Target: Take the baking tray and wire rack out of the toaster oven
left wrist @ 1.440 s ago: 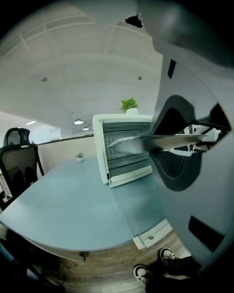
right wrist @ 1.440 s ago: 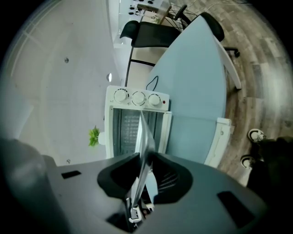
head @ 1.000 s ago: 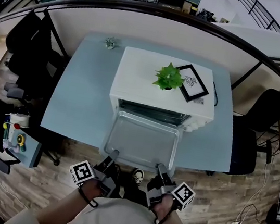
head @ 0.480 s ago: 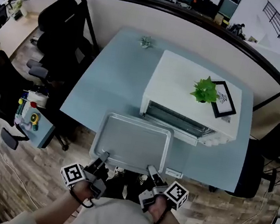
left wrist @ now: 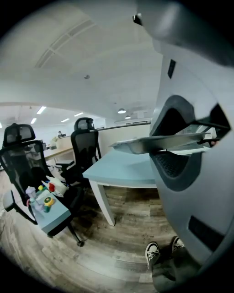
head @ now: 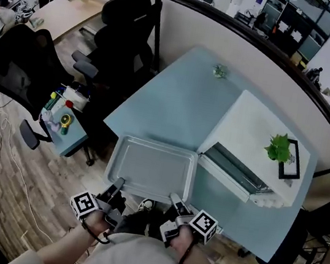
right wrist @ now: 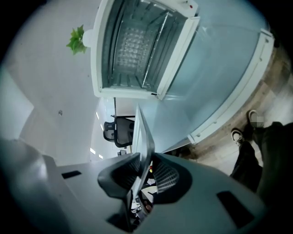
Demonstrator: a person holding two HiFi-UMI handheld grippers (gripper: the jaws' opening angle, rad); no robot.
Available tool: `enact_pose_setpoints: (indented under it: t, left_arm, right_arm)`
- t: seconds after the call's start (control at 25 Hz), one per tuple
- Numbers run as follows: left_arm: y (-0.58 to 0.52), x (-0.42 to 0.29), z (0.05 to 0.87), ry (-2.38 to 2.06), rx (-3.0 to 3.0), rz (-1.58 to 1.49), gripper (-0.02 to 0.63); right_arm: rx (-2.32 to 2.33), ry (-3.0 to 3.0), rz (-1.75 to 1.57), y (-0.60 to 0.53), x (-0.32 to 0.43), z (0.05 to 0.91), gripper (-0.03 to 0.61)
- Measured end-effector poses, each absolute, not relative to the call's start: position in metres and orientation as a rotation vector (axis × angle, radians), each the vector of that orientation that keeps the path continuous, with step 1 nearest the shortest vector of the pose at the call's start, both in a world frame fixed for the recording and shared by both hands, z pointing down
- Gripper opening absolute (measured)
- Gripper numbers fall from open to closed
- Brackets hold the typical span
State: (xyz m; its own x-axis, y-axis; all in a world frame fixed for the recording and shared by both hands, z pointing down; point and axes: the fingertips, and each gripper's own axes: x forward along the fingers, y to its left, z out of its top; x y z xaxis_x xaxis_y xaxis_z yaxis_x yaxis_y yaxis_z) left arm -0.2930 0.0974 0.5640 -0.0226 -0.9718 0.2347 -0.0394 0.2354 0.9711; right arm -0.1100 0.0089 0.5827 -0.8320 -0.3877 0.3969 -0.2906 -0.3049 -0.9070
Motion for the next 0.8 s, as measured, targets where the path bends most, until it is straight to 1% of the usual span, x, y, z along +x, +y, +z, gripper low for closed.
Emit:
enact_pose_setpoints:
  t: [0.24, 0.48, 0.8]
  left_arm:
    - [0.088, -0.331, 0.572, -1.412, 1.009, -1.079, 0.098]
    - [0.044, -0.363, 0.593, -1.452, 1.019, -1.087, 0.107]
    - [-0.014, -0.402, 0.63, -1.455, 0.999, -1.018, 0.106]
  right_arm:
    - [-0.85, 1.885, -2.301, -0.02, -0.156, 0.585, 0.086]
    - [-0.882, 1.885, -2.232, -0.068, -0.184, 0.599, 0.091]
    - [-0.956, 1.864, -2.23, -0.112, -0.214, 0.642, 0.103]
